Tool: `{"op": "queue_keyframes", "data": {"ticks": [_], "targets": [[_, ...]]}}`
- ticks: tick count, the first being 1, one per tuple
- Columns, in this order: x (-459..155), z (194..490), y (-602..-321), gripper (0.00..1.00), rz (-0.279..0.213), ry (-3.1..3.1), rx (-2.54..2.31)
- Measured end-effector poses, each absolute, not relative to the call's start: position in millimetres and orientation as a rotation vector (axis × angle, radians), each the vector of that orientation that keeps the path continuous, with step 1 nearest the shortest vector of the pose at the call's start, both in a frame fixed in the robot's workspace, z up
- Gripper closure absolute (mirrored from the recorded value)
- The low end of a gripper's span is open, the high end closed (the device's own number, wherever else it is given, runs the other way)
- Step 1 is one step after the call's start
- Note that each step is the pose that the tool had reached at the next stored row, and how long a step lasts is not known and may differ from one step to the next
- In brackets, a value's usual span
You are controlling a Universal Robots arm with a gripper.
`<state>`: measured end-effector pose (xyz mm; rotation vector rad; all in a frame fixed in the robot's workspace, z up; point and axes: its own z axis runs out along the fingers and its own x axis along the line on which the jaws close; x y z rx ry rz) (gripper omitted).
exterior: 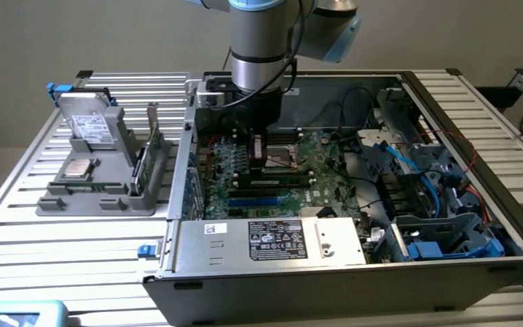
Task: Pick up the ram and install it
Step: 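Press down the ram until it locks into place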
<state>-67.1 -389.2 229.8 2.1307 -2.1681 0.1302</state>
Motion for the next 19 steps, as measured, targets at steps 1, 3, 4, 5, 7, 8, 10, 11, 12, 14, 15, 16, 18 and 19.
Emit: {"op": "queue_keyframes", "data": {"ticks": [1, 3, 4, 5, 7, 8, 10, 11, 12, 14, 15, 16, 18, 19], "targets": [[-67.1, 229.8, -389.2, 0.89, 0.13, -2.169, 2.129], [-67.1, 229.6, -389.2, 0.89, 0.131, -2.172, 2.128], [-66.8, 229.4, -389.2, 0.89, 0.133, -2.173, 2.128], [-66.1, 229.3, -389.2, 0.89, 0.133, -2.173, 2.128], [-64.2, 229.2, -389.3, 0.89, 0.135, -2.175, 2.127], [-63.4, 229.1, -389.3, 0.89, 0.135, -2.176, 2.127], [-61.7, 228.9, -389.2, 0.89, 0.137, -2.178, 2.127], [-61.2, 228.7, -389.2, 0.89, 0.137, -2.178, 2.126], [-60.9, 228.4, -389.2, 0.89, 0.138, -2.179, 2.126], [-60.9, 227.1, -389.3, 0.89, 0.14, -2.18, 2.126], [-60.9, 226.4, -389.3, 0.89, 0.14, -2.181, 2.125], [-60.9, 225.9, -389.3, 0.89, 0.141, -2.182, 2.125], [-60.9, 225.1, -389.3, 0.89, 0.142, -2.183, 2.125], [-60.9, 224.8, -389.2, 0.89, 0.142, -2.183, 2.125]]}}
